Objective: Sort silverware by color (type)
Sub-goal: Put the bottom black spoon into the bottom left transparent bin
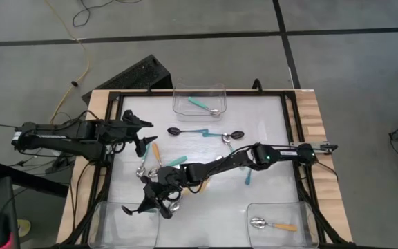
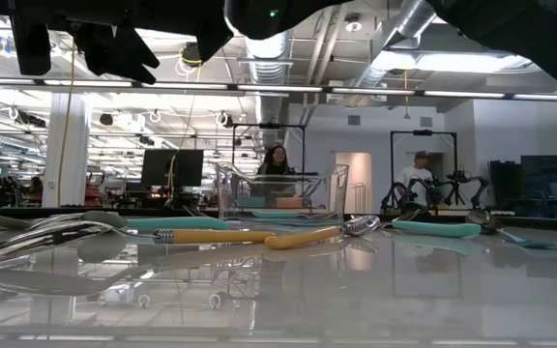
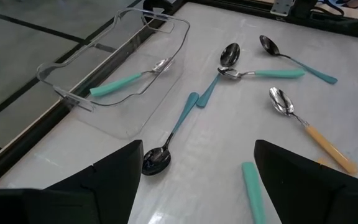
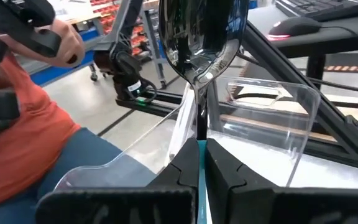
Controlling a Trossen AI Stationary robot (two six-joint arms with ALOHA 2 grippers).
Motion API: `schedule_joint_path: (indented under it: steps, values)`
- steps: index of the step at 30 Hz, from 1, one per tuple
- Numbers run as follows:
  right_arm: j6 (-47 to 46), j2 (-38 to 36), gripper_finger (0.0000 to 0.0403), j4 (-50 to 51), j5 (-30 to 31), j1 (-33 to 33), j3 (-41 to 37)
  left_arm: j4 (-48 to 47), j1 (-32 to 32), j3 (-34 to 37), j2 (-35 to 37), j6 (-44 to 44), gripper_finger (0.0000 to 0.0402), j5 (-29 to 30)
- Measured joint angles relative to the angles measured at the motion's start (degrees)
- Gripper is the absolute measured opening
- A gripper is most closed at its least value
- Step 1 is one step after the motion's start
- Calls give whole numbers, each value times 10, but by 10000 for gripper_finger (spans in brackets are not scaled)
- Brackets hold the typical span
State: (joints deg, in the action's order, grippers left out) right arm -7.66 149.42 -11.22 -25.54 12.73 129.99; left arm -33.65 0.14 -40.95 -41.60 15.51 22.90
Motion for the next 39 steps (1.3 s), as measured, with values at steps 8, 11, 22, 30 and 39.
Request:
schedule_joint_path:
  steps: [8,11,22,30,39]
  values:
    - [5,0,29,23,1,-1,0,0,0,0,0,0,293,0]
    - [6,0,29,25,1,-1,0,0,0,0,0,1,293,0]
    - [6,0,29,47,11,-7,0,1,0,0,0,2,293,0]
    - [17,0,32,30,1,-10,0,1,0,0,0,2,293,0]
    - [17,0,47,41,1,-10,0,1,0,0,0,2,293,0]
